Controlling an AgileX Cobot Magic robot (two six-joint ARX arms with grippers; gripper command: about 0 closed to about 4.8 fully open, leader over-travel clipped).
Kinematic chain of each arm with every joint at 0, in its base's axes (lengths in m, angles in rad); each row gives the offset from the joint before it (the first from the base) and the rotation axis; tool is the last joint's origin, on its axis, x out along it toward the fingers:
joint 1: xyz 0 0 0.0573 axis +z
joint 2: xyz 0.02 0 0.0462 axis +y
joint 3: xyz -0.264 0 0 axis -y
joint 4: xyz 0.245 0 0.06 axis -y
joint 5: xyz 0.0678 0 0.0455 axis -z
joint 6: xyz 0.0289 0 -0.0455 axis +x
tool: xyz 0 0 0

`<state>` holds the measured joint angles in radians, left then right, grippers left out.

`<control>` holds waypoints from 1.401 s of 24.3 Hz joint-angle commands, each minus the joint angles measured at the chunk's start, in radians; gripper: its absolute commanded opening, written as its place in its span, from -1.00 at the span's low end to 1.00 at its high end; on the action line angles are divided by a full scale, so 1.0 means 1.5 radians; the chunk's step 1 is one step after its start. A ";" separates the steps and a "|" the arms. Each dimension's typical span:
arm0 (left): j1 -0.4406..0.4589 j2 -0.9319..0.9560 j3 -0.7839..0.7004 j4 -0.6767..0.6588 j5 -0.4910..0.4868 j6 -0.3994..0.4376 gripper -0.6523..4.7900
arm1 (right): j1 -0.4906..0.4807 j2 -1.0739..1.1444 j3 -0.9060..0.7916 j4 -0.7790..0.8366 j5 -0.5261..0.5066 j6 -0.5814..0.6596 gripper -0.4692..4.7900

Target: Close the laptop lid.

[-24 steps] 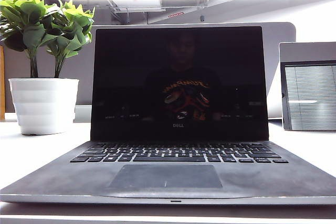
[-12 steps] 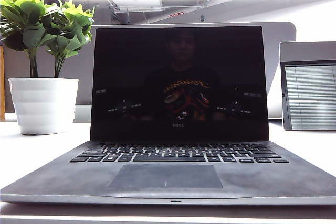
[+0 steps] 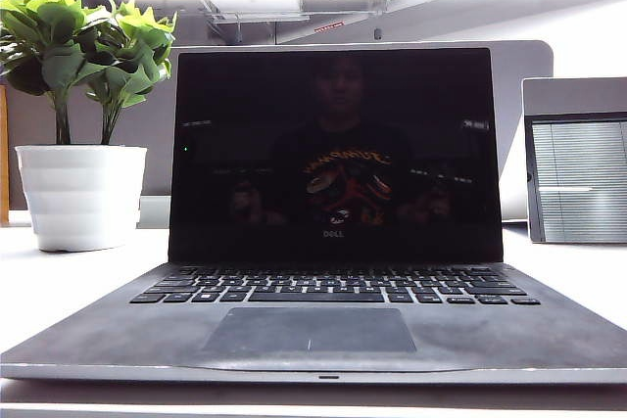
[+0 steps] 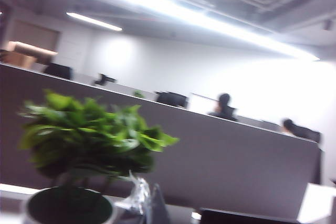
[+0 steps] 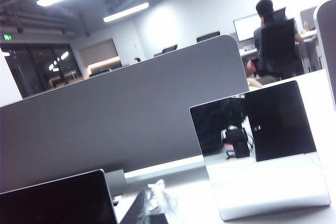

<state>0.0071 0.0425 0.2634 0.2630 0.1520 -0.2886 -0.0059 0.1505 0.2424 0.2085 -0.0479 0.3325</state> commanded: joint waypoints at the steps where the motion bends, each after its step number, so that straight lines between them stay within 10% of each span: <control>1: 0.001 0.072 0.021 0.017 0.046 0.003 -0.78 | 0.001 0.118 0.049 0.044 -0.026 -0.001 -0.82; 17: 0.001 0.772 0.291 0.180 0.135 0.013 -0.78 | 0.002 0.745 0.348 0.202 -0.150 -0.053 -0.82; 27: -0.006 0.963 0.381 0.227 0.231 0.019 -0.78 | 0.002 0.932 0.450 0.214 -0.242 -0.055 -0.82; 34: -0.021 1.052 0.433 0.257 0.456 0.017 -0.78 | 0.002 0.958 0.453 0.206 -0.407 -0.131 -0.82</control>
<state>-0.0250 1.6073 0.9001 0.6350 0.7883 -0.2626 -0.0051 1.5887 0.9161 0.5095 -0.6094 0.1833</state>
